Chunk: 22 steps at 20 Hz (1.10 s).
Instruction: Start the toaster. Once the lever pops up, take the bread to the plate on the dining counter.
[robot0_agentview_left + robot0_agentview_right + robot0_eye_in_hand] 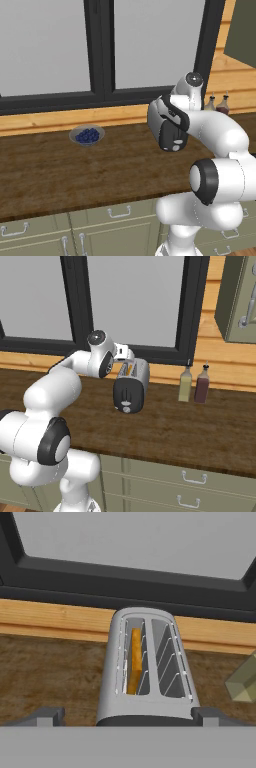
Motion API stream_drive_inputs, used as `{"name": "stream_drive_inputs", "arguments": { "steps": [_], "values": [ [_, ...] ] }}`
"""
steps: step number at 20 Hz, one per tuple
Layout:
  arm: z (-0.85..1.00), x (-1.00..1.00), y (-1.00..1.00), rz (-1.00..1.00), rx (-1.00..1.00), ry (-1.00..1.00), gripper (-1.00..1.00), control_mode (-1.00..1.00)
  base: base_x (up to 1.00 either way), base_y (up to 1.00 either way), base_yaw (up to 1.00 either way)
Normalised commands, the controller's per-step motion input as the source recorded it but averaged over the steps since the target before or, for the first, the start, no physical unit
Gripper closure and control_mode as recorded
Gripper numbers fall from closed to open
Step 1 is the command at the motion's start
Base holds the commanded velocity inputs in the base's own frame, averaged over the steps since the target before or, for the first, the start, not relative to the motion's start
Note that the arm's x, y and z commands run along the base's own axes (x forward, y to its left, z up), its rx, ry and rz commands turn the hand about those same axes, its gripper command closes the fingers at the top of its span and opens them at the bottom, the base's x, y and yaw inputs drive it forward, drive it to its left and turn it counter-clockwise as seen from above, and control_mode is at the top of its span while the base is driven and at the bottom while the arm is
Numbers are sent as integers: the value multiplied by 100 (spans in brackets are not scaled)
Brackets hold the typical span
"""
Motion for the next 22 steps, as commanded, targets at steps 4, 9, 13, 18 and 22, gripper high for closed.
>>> {"name": "stream_drive_inputs", "arguments": {
  "steps": [4,9,13,18,22],
  "values": [
    [0,0,0,0,0,0,-100,-100,0,0,0],
    [0,0,0,0,0,0,-100,-100,0,0,0],
    [0,0,0,0,0,0,-100,-100,0,0,0],
    [0,0,0,0,0,0,-100,-100,0,0,0],
    [0,0,0,0,0,0,-100,-100,0,0,0]
  ]
}}
